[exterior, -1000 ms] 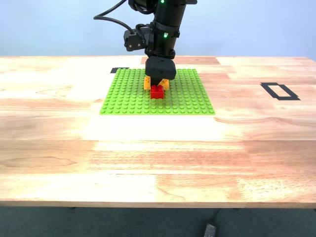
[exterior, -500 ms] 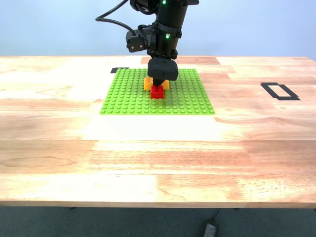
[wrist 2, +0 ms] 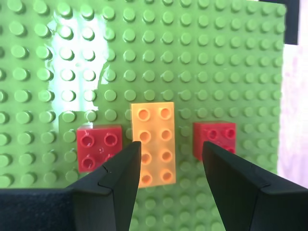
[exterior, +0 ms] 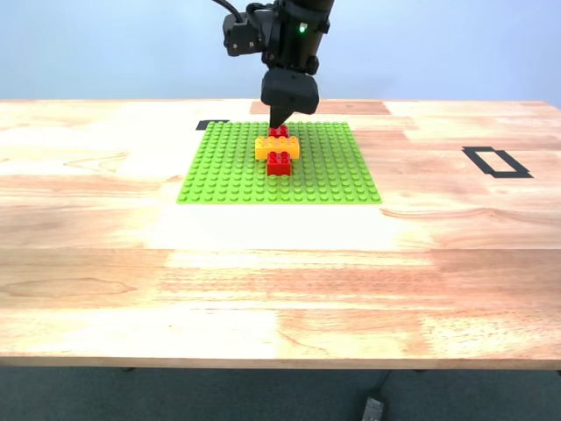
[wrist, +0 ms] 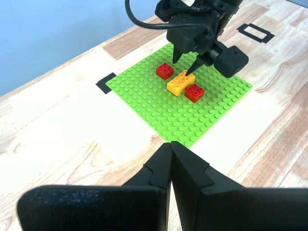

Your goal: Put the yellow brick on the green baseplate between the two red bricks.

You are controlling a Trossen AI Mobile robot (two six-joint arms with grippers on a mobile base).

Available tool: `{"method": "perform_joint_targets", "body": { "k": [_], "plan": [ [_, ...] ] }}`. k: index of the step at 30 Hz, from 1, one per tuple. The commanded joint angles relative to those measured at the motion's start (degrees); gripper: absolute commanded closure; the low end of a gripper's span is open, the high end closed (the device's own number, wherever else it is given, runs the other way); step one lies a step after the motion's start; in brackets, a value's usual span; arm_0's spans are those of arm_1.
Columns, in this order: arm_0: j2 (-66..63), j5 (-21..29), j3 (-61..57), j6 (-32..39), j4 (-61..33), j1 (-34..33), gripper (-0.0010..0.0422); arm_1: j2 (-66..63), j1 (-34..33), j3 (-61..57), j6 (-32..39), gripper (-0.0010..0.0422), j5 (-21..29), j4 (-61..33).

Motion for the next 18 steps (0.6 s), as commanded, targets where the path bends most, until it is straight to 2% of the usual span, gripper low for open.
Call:
{"method": "perform_joint_targets", "body": {
  "k": [1, 6, 14, 18],
  "plan": [
    [0.0, 0.0, 0.0, 0.0, -0.2, 0.0, 0.0413, 0.0, 0.0, -0.9, 0.5, 0.0248, 1.1, 0.0],
    [0.0, 0.0, 0.0, 0.0, 0.0, 0.0, 0.0412, 0.0, 0.0, -2.3, 0.4, 0.0298, 1.5, 0.2],
    [0.0, 0.0, 0.0, 0.1, 0.3, 0.0, 0.0412, 0.2, 0.1, -2.4, 0.8, 0.0417, 0.4, 1.4],
    [0.0, 0.0, 0.0, 0.1, 0.3, 0.0, 0.0412, 0.2, 0.1, -2.4, 1.0, 0.0407, 0.2, 2.2]
  ]
}}
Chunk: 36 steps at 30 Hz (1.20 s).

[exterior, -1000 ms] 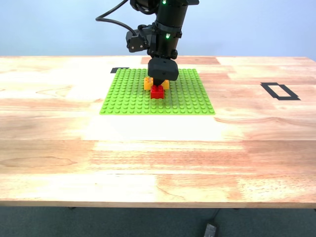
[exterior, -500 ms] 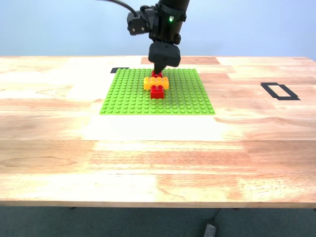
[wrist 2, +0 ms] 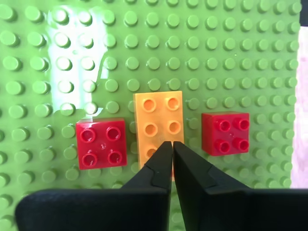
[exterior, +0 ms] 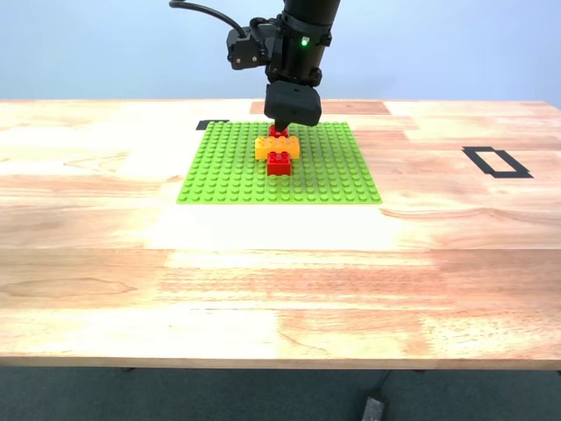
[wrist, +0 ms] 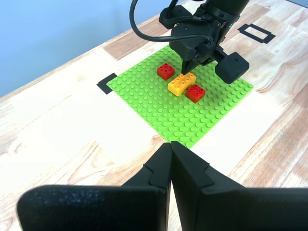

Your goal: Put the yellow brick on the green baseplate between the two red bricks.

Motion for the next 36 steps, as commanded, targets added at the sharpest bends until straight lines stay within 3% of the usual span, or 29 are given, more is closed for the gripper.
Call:
{"method": "perform_joint_targets", "body": {
  "k": [1, 12, 36],
  "plan": [
    [0.0, 0.0, 0.0, 0.0, 0.1, 0.0, 0.0413, 0.1, 0.0, 0.0, 0.1, 0.0407, -0.4, 0.5],
    [0.0, 0.0, 0.0, 0.0, 0.1, 0.0, 0.0413, 0.1, 0.0, -1.0, 0.8, 0.0407, -3.2, 1.1],
    [0.0, 0.0, 0.0, 0.0, 0.1, 0.0, 0.0412, 0.1, -1.6, -5.4, 0.5, 0.0407, -3.1, 6.8]
  ]
}}
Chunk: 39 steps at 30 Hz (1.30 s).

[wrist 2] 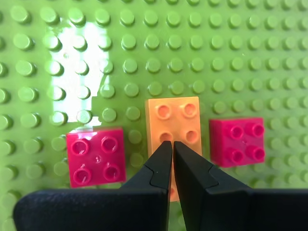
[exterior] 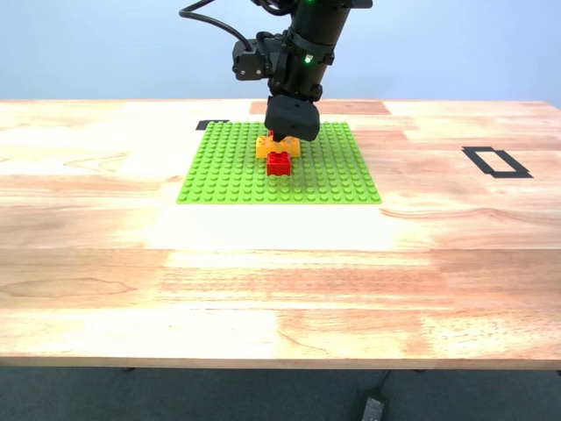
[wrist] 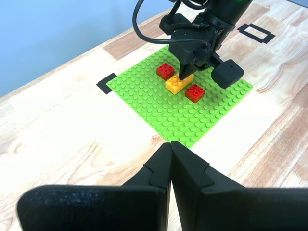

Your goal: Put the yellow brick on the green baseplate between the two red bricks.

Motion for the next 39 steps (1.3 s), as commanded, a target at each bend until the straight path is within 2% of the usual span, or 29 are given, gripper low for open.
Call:
{"method": "perform_joint_targets", "body": {
  "k": [1, 10, 15, 25, 31, 39],
  "plan": [
    [0.0, 0.0, 0.0, 0.0, 0.3, 0.0, 0.0413, 0.0, -0.2, -1.0, -0.6, 0.0407, -0.4, -0.1],
    [0.0, 0.0, 0.0, 0.0, 0.4, 0.0, 0.0413, 1.3, 0.2, -5.1, -0.5, 0.0407, -0.3, 3.7],
    [0.0, 0.0, 0.0, 0.0, 0.0, 0.0, 0.0412, 7.5, 0.7, 0.0, -0.1, 0.0407, -0.4, -2.6],
    [0.0, 0.0, 0.0, 0.0, -0.3, 0.0, 0.0413, 8.4, 1.0, 4.0, 1.6, 0.0407, -2.2, -2.8],
    [-0.1, 0.0, 0.0, 0.0, 0.0, 0.0, 0.0413, 1.3, 0.7, 4.0, 0.9, 0.0407, -1.3, -2.3],
    [-0.7, 0.0, 0.0, -0.2, 1.7, 0.0, 0.0413, -13.7, -3.3, 0.1, 1.6, 0.0407, 0.3, -1.1]
  ]
}}
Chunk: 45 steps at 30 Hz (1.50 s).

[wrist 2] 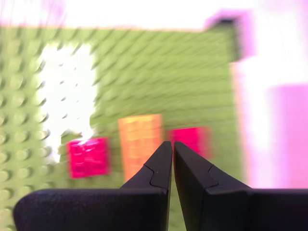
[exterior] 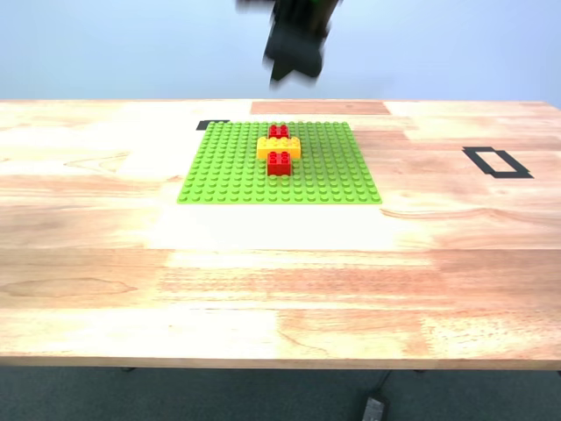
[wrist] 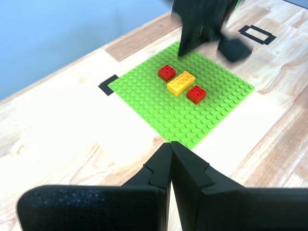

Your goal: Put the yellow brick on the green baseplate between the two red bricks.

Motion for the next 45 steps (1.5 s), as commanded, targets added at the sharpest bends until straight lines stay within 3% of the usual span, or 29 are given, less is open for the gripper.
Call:
{"method": "perform_joint_targets", "body": {
  "k": [1, 8, 14, 18, 23, 26, 29, 32, 36, 45],
  "plan": [
    [-0.1, 0.1, 0.0, -0.5, 1.4, 0.0, 0.0412, -6.9, -2.5, -3.3, 1.4, 0.0407, 0.8, 1.2],
    [-0.2, 0.1, -0.6, -0.7, 6.1, 0.0, 0.0413, -26.2, -8.4, -14.9, 6.4, 0.0407, 0.9, 4.8],
    [-1.9, 0.1, -5.1, -7.5, 18.4, 0.0, 0.0413, -45.6, -13.9, -29.3, 15.9, 0.0407, 1.0, 12.5],
    [-4.3, -0.4, -9.7, -10.5, 26.3, 0.0, 0.0413, -57.6, -17.6, -39.5, 21.2, 0.0407, 5.7, 18.0],
    [-9.8, -5.1, -17.1, -13.6, 35.6, 0.1, 0.0413, -72.4, -22.5, -52.7, 32.1, 0.0407, 7.0, 25.1],
    [-12.9, -7.8, -22.2, -19.1, 43.1, 0.1, 0.0413, -80.1, -25.6, -60.8, 35.5, 0.0407, 7.0, 30.6],
    [-16.6, -9.5, -27.3, -20.3, 48.6, 0.1, 0.0413, -86.6, -27.9, -67.4, 39.5, 0.0407, 7.0, 32.9],
    [-20.0, -9.8, -31.4, -21.9, 51.7, 0.1, 0.0413, -92.4, -29.5, -72.4, 40.7, 0.0407, 8.3, 33.0],
    [-24.0, -15.2, -36.8, -23.9, 54.7, 0.1, 0.0413, -100.0, -30.8, -78.8, 44.5, 0.0411, 9.8, 36.8],
    [-32.5, -15.6, -45.6, -26.0, 56.1, 0.1, 0.0412, -112.2, -30.7, -87.1, 44.4, 0.0413, 11.2, 34.7]
  ]
}}
